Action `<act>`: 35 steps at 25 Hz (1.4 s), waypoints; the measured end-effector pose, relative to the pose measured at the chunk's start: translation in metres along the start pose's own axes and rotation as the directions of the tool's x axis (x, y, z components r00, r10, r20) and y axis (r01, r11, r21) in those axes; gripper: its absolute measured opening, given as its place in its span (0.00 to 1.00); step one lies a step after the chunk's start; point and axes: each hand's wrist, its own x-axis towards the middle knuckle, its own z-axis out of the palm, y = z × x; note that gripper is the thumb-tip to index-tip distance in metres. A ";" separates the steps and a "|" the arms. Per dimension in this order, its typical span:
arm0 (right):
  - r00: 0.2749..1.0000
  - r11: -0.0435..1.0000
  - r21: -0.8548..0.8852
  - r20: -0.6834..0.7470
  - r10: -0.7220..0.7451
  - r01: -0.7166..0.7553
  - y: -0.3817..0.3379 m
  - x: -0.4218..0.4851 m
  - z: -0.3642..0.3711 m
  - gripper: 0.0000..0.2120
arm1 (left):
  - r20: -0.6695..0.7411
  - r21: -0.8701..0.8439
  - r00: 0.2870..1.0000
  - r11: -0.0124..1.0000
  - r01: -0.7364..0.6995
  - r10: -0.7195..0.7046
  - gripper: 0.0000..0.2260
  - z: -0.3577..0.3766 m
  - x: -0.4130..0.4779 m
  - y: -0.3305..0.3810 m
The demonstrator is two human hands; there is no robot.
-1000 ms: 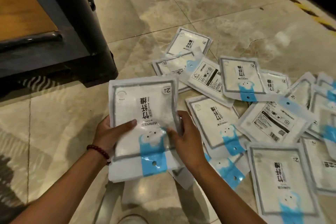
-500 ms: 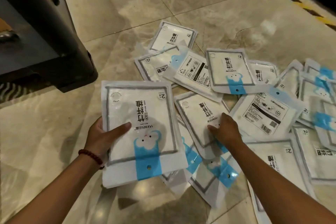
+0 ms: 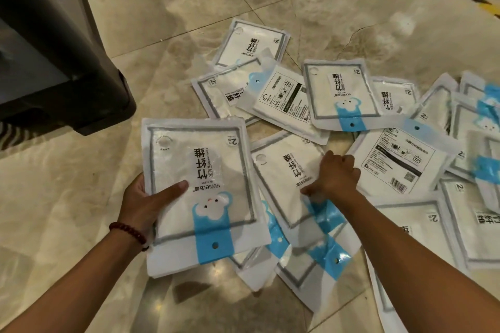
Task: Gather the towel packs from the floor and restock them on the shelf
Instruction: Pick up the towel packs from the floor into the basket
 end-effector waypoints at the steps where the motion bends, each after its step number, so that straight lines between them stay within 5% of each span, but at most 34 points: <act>1: 1.000 1.000 0.012 0.007 -0.009 0.009 -0.003 -0.004 0.003 0.43 | -0.004 0.002 1.000 1.000 0.002 -0.002 0.15 0.000 -0.001 -0.001; 8: 0.988 0.965 0.239 -0.133 -0.077 0.108 0.000 -0.031 0.025 0.24 | -0.045 0.007 0.999 1.000 -0.013 0.013 0.14 -0.014 -0.009 -0.001; 11: 0.952 0.845 0.456 -0.247 -0.183 0.281 0.004 -0.043 0.008 0.10 | -0.051 -0.023 0.999 0.999 -0.021 0.020 0.14 -0.022 -0.013 0.002; 15: 0.862 0.680 0.584 -0.486 -0.144 0.443 0.009 -0.066 -0.038 0.11 | -0.087 -0.056 0.996 0.998 -0.038 0.033 0.15 -0.031 -0.014 0.006; 20: 0.877 0.394 0.785 -0.455 -0.155 0.477 -0.016 -0.091 -0.074 0.11 | -0.077 -0.065 0.994 0.995 -0.078 0.073 0.14 -0.028 -0.018 0.007; 23: 0.897 0.411 0.797 -0.379 -0.228 0.442 -0.049 -0.106 -0.059 0.11 | -0.030 -0.073 0.997 0.995 -0.071 0.069 0.10 -0.020 -0.021 0.008; 27: 0.930 0.478 0.798 -0.304 -0.205 0.366 -0.083 -0.123 -0.032 0.12 | 0.029 -0.045 0.997 0.996 -0.075 0.076 0.37 -0.012 -0.028 0.010; 29: 0.936 0.466 0.815 -0.261 -0.237 0.345 -0.095 -0.133 -0.021 0.11 | 0.080 -0.058 0.994 0.996 -0.066 0.071 0.41 -0.012 -0.032 0.008; 33: 0.938 0.463 0.834 -0.170 -0.302 0.301 -0.108 -0.130 -0.004 0.09 | 0.100 -0.053 0.994 0.998 -0.041 0.047 0.40 -0.025 -0.030 0.003; 35: 0.948 0.475 0.828 -0.203 -0.244 0.300 -0.101 -0.116 0.006 0.08 | 0.041 -0.045 0.998 0.998 -0.043 0.045 0.31 -0.038 -0.026 0.002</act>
